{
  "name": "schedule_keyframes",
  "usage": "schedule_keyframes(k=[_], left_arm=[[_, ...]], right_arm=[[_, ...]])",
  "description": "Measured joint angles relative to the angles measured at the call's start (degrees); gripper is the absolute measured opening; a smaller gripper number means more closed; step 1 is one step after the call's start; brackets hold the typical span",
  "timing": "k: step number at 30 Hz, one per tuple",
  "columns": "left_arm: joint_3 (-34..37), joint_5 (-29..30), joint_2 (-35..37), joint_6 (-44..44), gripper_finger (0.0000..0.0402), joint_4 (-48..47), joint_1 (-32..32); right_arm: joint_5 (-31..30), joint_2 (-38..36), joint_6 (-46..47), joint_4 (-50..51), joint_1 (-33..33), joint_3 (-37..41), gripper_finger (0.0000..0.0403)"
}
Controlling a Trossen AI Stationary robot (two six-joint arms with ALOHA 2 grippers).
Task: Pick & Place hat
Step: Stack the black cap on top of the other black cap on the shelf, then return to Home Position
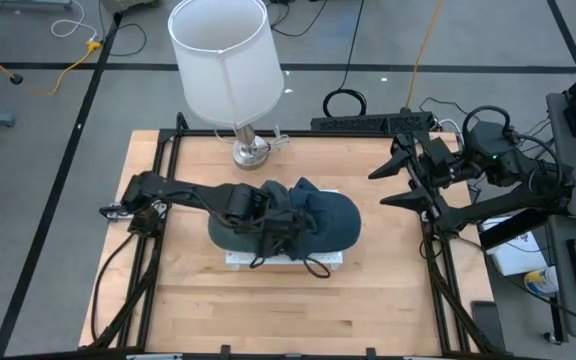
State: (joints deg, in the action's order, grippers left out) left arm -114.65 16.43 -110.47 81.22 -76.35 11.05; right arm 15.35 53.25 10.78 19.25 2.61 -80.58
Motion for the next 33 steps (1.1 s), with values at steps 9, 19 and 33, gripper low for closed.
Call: schedule_keyframes(k=[9,19,33], left_arm=[[-1.4,1.5,-0.1,-10.0,0.011,0.7,-0.3],[-5.0,5.3,-0.1,-10.0,0.0221,-1.7,1.1],[-8.8,5.1,3.5,-26.1,0.0247,-6.5,1.3]], right_arm=[[-0.1,0.0,-7.5,1.0,0.0,0.0,0.0254],[-0.2,0.0,-10.2,1.0,0.0,0.0,0.0254],[-0.3,0.0,-11.9,1.0,0.0,0.0,0.0254]])
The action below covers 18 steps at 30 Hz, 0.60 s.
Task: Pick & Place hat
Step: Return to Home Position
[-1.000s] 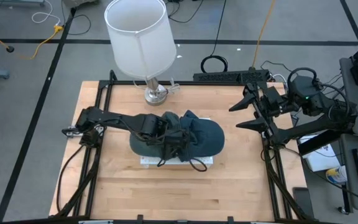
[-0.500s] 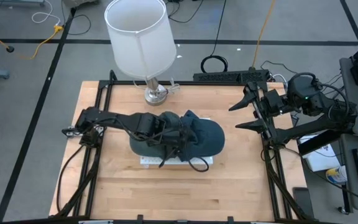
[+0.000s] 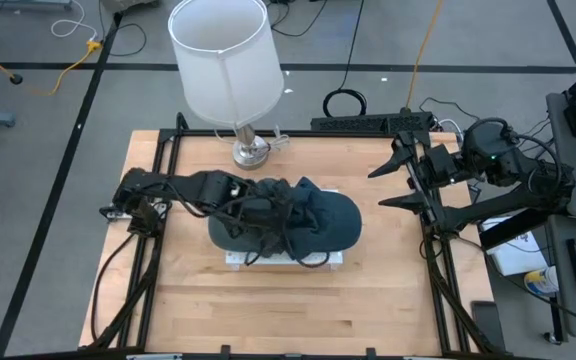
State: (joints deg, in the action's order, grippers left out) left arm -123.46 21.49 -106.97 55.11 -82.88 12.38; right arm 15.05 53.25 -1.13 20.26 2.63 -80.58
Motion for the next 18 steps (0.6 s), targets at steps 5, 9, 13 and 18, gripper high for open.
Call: schedule_keyframes(k=[5,9,13,18], left_arm=[[0.0,-7.5,4.3,-12.5,0.0239,0.2,-1.4],[0.0,-15.6,8.1,-22.6,0.0234,0.6,-3.6],[0.0,-23.1,11.7,-30.2,0.0226,1.6,-6.4],[0.0,-31.3,16.5,-35.3,0.0207,3.7,-9.4]], right_arm=[[-0.4,0.0,-3.0,-0.1,0.0,0.0,0.0254],[-4.9,0.1,-6.6,-0.1,0.0,0.0,0.0254],[-9.6,0.3,-8.5,0.3,0.0,0.0,0.0254],[-10.6,0.3,-1.8,0.9,0.0,0.8,0.0254]])
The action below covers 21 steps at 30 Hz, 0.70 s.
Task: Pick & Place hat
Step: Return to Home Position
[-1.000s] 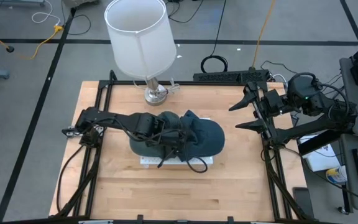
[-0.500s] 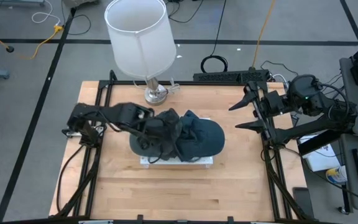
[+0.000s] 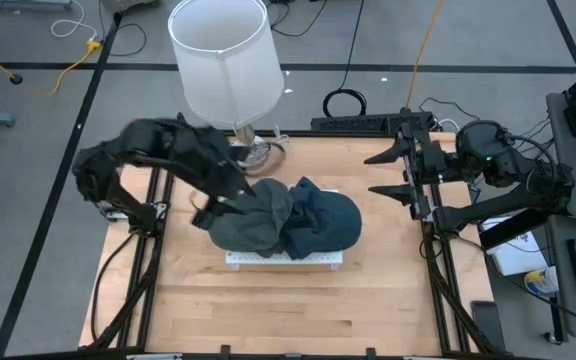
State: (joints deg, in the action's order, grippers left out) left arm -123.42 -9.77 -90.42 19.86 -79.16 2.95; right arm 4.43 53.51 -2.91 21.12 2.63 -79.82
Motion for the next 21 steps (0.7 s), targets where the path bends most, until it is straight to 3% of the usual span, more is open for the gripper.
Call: schedule_keyframes(k=[3,10,16,21], left_arm=[[0.0,-4.2,3.4,0.4,0.019,1.7,-1.5],[7.4,-5.2,14.4,-3.0,0.0148,7.3,-3.9],[27.5,-4.9,30.0,-7.0,0.0122,19.0,-3.9],[45.9,0.6,43.5,-12.0,0.0116,30.0,-3.9]], right_arm=[[0.1,-0.7,1.1,0.2,0.0,2.2,0.0254],[0.1,-5.1,2.8,-2.4,0.0,11.2,0.0254],[0.1,-12.4,3.3,-11.5,0.0,22.6,0.0254],[-0.1,-18.9,5.3,-17.7,0.0,32.4,0.0254]])
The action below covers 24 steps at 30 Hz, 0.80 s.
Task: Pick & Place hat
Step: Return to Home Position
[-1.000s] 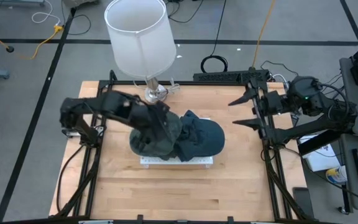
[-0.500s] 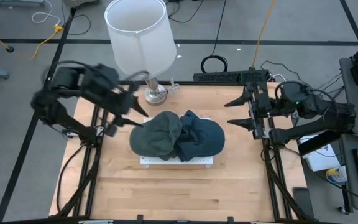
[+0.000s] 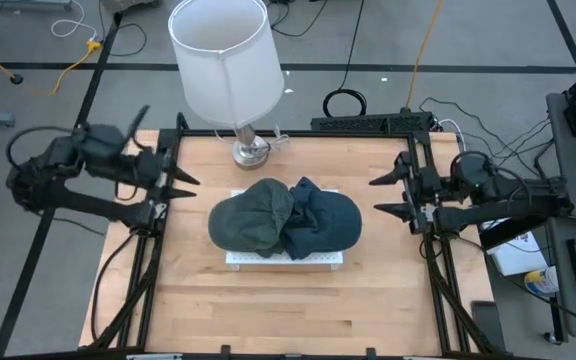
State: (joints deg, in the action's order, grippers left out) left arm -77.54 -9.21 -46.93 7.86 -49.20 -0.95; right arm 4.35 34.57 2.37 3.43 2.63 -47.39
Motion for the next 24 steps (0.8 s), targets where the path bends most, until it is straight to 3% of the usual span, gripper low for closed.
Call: schedule_keyframes(k=[10,13,24], left_arm=[[22.8,2.2,21.6,-4.5,0.0129,13.8,0.0],[27.1,6.1,26.2,-8.4,0.0133,16.8,0.0],[40.1,7.8,36.9,-9.9,0.0131,15.1,0.0]], right_arm=[[-2.7,-11.4,4.0,-2.1,0.0,12.6,0.0254],[-2.7,-13.8,4.0,-2.3,0.0,14.6,0.0254],[-2.7,-21.8,4.3,-2.4,0.0,22.1,0.0254]])
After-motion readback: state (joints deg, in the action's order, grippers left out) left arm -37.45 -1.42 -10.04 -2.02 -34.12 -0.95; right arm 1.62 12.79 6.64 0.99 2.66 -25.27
